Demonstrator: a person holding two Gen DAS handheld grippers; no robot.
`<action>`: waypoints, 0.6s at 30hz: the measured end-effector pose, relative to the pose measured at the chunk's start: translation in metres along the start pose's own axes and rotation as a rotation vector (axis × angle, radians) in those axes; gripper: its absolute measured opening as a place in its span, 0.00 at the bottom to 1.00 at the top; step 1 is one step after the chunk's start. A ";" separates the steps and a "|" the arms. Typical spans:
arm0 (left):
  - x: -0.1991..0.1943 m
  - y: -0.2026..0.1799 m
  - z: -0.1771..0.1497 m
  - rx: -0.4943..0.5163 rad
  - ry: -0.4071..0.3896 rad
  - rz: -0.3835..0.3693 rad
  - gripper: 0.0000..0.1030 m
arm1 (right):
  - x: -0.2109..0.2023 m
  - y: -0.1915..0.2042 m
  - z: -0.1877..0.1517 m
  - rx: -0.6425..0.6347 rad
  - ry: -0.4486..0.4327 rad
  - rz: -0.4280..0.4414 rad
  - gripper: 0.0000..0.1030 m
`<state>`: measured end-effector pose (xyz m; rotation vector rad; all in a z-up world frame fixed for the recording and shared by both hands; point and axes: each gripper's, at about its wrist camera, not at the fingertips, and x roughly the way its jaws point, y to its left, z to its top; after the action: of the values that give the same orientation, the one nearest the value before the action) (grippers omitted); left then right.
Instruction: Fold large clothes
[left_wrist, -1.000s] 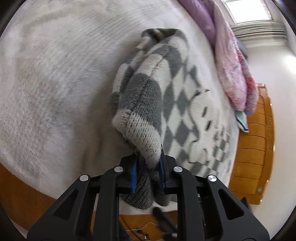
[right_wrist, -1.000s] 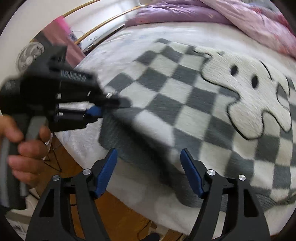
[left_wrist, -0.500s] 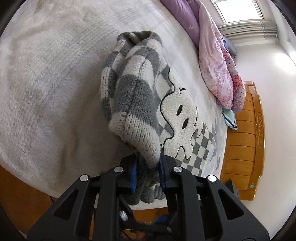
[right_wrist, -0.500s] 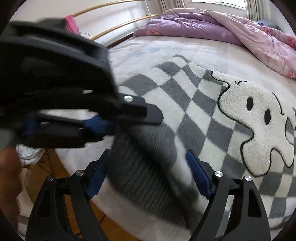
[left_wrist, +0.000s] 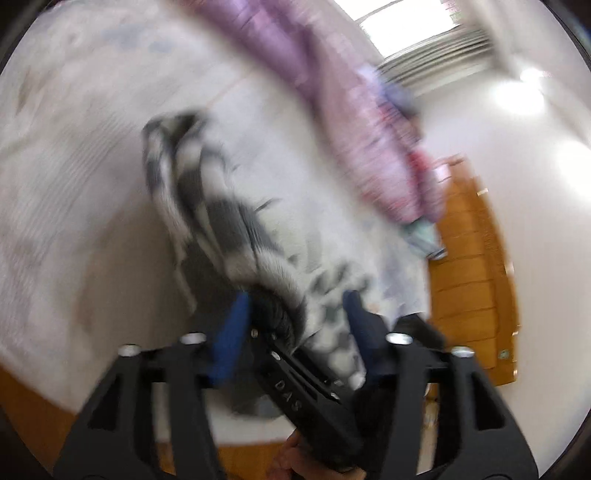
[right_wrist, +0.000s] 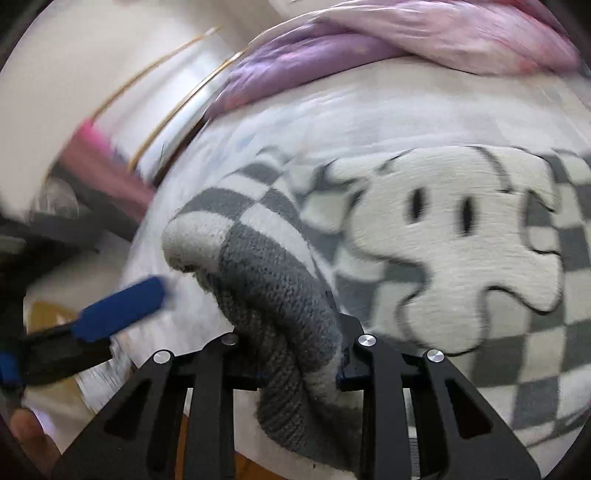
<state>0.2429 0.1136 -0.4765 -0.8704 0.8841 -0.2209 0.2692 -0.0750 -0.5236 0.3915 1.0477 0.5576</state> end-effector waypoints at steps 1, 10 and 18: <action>-0.002 -0.005 -0.001 -0.007 -0.027 -0.028 0.72 | -0.012 -0.017 0.006 0.067 -0.019 0.020 0.23; 0.083 -0.017 -0.025 -0.005 0.072 0.299 0.72 | -0.123 -0.149 0.005 0.468 -0.239 0.084 0.23; 0.174 -0.031 -0.077 0.147 0.281 0.420 0.76 | -0.140 -0.275 -0.076 0.922 -0.251 0.018 0.23</action>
<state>0.3012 -0.0378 -0.5798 -0.5069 1.2748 -0.0402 0.2146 -0.3756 -0.6119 1.2454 1.0078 -0.0023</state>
